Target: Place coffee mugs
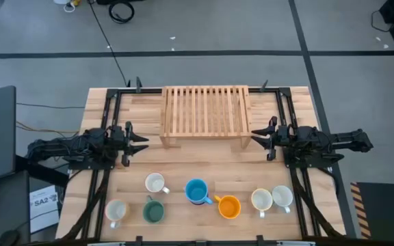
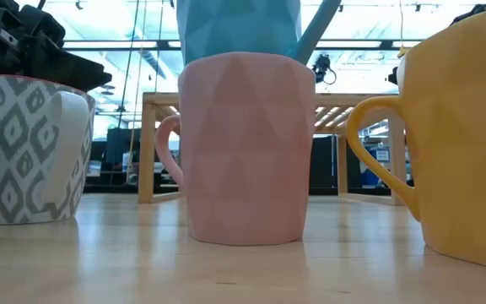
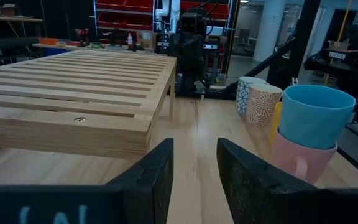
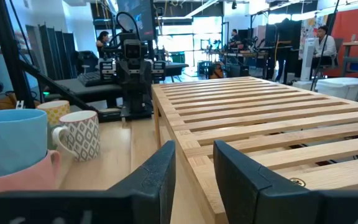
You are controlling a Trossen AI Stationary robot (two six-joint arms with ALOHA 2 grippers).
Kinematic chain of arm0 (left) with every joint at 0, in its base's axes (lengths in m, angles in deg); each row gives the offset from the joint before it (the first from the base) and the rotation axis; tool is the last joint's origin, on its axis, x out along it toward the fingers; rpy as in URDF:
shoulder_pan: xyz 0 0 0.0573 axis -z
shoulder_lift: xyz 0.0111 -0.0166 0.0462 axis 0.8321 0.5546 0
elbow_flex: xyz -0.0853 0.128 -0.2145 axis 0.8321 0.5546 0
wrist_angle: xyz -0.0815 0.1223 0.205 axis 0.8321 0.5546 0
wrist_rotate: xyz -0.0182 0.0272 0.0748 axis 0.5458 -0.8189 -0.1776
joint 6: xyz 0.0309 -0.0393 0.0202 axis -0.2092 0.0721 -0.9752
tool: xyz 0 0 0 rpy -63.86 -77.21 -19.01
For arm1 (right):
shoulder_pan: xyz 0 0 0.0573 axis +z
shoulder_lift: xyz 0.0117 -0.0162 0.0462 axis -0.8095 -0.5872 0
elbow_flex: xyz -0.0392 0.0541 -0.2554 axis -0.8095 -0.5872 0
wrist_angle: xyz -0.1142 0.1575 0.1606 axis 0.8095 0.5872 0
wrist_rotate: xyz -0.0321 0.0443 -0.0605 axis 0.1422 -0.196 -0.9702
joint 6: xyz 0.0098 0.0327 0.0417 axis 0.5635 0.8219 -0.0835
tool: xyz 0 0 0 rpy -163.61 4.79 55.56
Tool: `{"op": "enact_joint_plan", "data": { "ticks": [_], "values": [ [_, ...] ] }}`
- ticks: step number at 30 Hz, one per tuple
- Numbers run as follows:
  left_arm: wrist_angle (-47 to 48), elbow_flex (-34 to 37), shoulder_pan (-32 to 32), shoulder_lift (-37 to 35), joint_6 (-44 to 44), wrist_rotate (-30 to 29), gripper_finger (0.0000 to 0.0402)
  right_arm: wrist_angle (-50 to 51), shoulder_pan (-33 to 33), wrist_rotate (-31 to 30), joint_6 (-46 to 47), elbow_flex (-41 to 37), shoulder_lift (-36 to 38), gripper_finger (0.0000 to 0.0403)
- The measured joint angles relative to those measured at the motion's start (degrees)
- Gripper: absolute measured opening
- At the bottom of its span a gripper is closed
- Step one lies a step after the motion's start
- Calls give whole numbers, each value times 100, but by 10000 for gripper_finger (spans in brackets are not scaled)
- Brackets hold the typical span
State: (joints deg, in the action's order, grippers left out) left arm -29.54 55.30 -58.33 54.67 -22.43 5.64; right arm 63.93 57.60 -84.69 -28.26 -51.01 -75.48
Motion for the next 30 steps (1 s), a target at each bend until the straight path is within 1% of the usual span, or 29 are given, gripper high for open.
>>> {"op": "enact_joint_plan", "data": {
  "ticks": [30],
  "values": [
    [-145,14,1,2,0,-2,130,0,-1,0,0,0,1,114]
  ]
}}
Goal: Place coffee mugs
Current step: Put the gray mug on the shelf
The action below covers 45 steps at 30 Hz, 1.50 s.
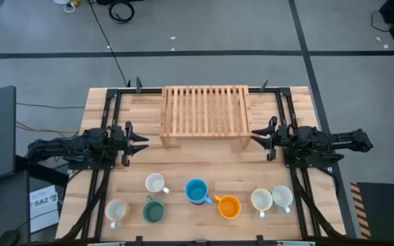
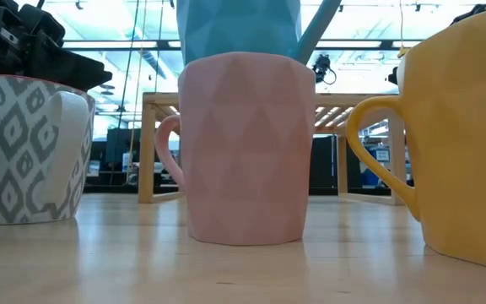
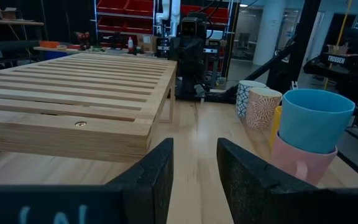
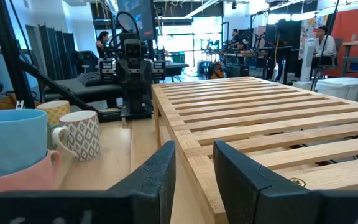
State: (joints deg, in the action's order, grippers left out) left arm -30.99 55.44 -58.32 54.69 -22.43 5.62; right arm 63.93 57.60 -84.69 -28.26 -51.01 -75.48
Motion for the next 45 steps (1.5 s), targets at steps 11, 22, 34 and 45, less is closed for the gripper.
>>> {"op": "enact_joint_plan", "data": {
  "ticks": [11,22,34,45],
  "values": [
    [-68,-7,-1,2,0,0,130,0,0,-2,0,0,-1,114],
    [-736,-13,0,2,219,-81,130,0,0,-2,0,0,0,114],
    [-1050,-15,0,50,997,-327,189,0,0,-2,0,0,0,114],
    [-1414,-60,0,693,989,-381,231,0,0,0,0,0,0,114]
  ]
}}
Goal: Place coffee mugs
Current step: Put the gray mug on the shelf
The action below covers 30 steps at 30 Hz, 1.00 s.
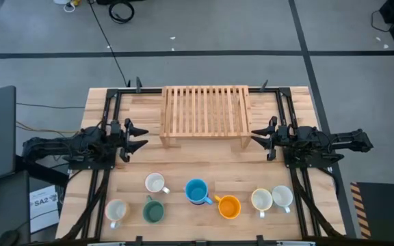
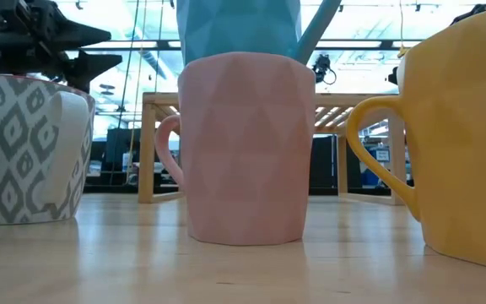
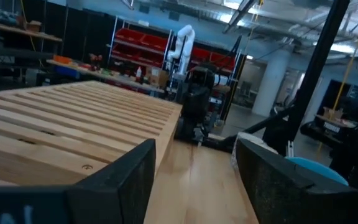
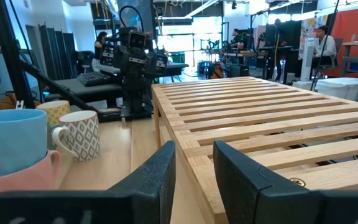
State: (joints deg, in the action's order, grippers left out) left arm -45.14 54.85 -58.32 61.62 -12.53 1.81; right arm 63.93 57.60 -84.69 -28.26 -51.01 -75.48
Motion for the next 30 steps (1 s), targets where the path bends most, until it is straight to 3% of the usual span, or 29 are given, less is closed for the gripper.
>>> {"op": "enact_joint_plan", "data": {
  "ticks": [9,17,25,30],
  "values": [
    [225,-889,-2,1093,-62,442,231,-1,0,-2,0,0,-1,114],
    [1774,-2204,62,2244,-82,836,231,-1,0,-2,0,0,-2,114],
    [3478,-3298,801,3218,-17,876,231,0,2,-2,0,0,-2,114],
    [3985,-3648,1299,3756,301,866,231,0,0,-1,2,0,-1,114]
  ]
}}
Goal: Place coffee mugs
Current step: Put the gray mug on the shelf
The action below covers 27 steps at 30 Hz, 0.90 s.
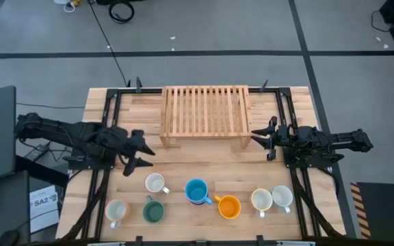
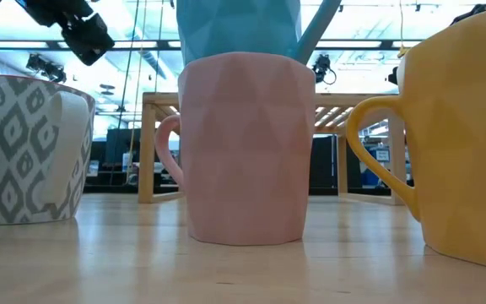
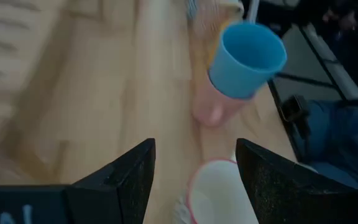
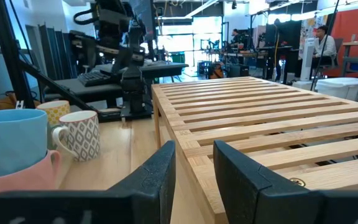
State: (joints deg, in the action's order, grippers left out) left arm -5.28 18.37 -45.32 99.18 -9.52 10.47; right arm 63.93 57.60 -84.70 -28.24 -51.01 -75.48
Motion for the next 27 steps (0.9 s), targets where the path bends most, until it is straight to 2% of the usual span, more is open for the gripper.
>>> {"op": "enact_joint_plan", "data": {
  "ticks": [12,27],
  "values": [
    [443,-28,527,1041,575,-33,231,-1,1,-1,-2,0,1,114],
    [482,-28,578,1983,871,-35,231,0,1,-1,-2,0,0,114]
  ]
}}
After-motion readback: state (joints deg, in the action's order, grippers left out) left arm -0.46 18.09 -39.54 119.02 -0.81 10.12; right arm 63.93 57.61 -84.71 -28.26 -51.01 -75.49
